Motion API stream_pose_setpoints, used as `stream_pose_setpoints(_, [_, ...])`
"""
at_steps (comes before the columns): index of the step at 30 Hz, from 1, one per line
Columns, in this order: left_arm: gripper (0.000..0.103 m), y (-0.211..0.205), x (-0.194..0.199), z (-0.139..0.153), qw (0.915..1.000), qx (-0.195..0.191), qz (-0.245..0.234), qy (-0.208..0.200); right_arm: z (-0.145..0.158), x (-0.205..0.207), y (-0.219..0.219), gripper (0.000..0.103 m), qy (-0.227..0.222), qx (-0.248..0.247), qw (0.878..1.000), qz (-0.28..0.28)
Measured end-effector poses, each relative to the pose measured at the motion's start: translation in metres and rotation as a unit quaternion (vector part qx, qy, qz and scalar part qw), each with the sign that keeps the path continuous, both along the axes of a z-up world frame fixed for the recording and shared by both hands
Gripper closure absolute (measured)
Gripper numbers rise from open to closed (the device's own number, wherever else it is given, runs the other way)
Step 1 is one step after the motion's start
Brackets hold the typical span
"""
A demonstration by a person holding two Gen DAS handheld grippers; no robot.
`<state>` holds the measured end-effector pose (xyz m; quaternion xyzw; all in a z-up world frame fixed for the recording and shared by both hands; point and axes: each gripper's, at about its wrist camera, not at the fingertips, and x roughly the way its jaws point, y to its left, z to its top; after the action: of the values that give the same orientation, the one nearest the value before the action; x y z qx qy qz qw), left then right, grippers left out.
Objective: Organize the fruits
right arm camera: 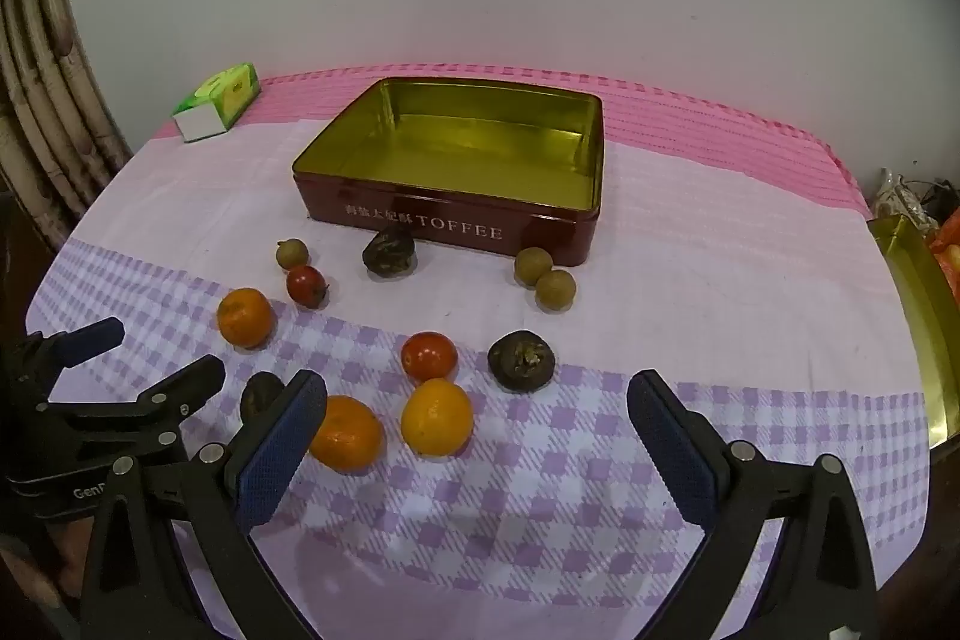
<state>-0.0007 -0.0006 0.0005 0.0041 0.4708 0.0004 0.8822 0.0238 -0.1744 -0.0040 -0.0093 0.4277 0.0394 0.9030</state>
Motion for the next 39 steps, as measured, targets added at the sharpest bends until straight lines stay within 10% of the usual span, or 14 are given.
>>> stream_pose_setpoints(39, [0.003,0.010,-0.021,-0.002,0.9998,0.017,0.009,0.009,-0.007,-0.023,0.012,0.014,0.002,-0.002,1.000,0.007])
